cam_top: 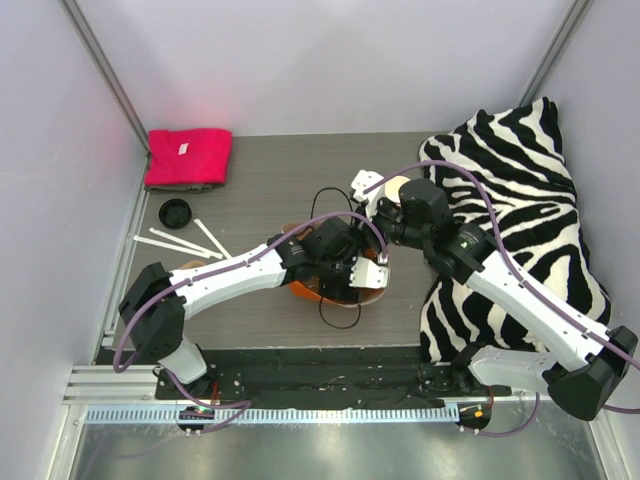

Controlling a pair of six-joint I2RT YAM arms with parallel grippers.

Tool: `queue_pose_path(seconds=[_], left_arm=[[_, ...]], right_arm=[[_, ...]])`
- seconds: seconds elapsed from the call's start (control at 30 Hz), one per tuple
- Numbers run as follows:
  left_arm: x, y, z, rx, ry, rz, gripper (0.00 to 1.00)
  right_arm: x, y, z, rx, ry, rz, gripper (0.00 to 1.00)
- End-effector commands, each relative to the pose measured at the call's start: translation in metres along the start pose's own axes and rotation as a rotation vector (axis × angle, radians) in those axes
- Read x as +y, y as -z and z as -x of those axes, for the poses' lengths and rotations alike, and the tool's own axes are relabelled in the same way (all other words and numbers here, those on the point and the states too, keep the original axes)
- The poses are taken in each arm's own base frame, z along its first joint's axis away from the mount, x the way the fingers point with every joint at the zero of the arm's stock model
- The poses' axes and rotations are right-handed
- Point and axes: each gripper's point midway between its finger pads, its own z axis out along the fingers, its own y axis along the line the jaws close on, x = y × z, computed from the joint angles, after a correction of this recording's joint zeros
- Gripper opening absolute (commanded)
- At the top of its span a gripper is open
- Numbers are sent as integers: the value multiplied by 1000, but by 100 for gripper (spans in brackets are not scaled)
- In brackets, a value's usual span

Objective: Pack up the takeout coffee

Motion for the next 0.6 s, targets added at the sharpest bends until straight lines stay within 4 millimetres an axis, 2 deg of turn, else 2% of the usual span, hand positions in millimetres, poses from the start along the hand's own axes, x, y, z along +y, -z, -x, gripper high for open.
queue_pose_path(seconds=[0.0,0.13,0.27,0.57], left_arm=[[-9,15,-2,0,70,-25,90],[-6,21,4,-19,66,-7,92],[-7,23,5,-17,57,-1,99],[0,30,10,-35,58,40,100]], right_arm=[[16,7,-6,13,-4,62,1],[16,7,-6,10,-3,61,1],[17,7,-6,11,-2,63,1],[17,7,-5,10,-2,68,1]])
